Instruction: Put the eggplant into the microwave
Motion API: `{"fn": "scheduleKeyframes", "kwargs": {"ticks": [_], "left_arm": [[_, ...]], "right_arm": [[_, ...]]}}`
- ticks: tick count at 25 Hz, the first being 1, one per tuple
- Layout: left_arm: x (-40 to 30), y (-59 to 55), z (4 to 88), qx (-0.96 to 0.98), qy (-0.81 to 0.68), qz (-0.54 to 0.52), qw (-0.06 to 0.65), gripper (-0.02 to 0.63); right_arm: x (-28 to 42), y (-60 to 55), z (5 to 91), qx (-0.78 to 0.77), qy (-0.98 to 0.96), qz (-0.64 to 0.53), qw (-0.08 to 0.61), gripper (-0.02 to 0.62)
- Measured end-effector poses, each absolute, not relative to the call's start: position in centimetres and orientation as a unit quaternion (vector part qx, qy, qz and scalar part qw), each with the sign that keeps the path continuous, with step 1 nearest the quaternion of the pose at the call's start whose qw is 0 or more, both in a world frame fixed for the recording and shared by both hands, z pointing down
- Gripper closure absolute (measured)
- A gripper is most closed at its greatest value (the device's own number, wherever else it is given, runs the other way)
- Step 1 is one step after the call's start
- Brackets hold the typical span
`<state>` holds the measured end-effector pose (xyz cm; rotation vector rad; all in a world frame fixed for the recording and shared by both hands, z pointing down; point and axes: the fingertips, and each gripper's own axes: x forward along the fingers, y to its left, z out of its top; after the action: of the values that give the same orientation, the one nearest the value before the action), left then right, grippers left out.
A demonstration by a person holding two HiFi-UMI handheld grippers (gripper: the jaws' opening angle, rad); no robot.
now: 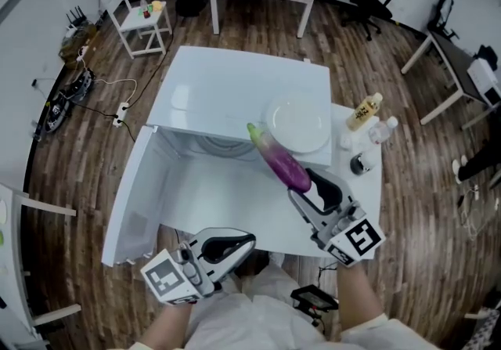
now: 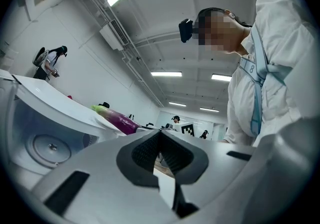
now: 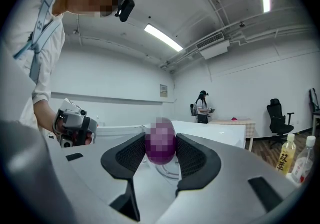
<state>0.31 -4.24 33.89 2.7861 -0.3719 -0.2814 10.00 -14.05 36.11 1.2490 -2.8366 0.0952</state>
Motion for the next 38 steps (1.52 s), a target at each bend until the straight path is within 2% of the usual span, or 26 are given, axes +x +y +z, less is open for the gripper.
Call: {"fn": "scheduleKeyframes", "kwargs": {"ticks": [21,38], "left_arm": [[-2.9,-7.2,40.2,0.984,-0.084,-0.078,0.138,0.604],[-3.6,-14.1,43.0,0.977,-0.137,-0.091,0.139,0.606]], "right_arm": [[-0.1,-14.1,43.7,0.409,-0.909,0.069,0.043,0.385],[-1.4,-22.5,49.7,0.483,-0.871,0.080,0.046,0.385]]}}
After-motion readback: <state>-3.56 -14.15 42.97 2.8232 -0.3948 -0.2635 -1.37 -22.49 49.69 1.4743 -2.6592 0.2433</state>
